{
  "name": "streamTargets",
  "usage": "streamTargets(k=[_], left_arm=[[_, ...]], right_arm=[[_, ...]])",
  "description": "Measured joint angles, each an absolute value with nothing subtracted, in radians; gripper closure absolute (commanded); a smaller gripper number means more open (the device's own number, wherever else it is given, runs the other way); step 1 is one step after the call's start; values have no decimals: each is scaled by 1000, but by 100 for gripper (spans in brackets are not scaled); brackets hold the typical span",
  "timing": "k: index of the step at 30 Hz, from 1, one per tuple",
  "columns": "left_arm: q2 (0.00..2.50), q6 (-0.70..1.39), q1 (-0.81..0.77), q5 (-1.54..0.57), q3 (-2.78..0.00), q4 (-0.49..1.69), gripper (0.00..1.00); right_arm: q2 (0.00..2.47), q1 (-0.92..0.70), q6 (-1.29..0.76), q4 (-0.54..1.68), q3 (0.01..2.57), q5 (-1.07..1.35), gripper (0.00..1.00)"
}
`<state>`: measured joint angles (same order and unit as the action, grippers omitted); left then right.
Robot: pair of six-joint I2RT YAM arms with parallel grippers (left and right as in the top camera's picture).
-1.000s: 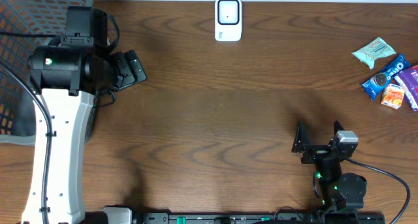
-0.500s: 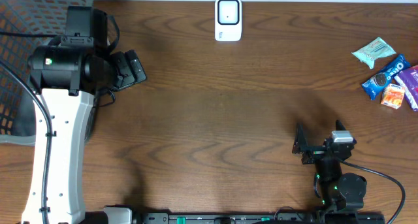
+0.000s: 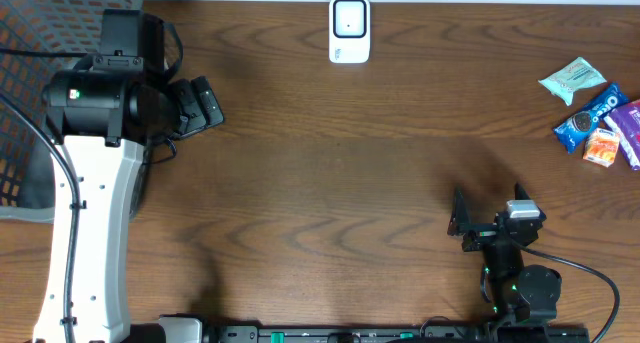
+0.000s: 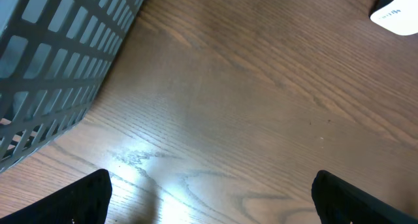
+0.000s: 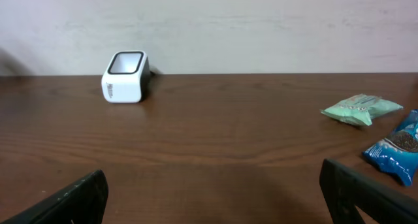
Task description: Scan the item barcode
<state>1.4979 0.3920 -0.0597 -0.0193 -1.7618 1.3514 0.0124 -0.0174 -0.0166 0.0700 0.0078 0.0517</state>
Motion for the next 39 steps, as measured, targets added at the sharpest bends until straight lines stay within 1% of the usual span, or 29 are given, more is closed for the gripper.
streamTargets(k=[27,33,39], left_arm=[[1498,391,-60,-18,-1762,1351,2],[1498,377,-60,30,-1762,1358,2],[1497,368,-60,33,-1762,1385,2]], right_arm=[[12,-17,-17,70,8,52,1],[12,-17,-17,70,8,52,1],[12,-17,-17,70,8,52,1]])
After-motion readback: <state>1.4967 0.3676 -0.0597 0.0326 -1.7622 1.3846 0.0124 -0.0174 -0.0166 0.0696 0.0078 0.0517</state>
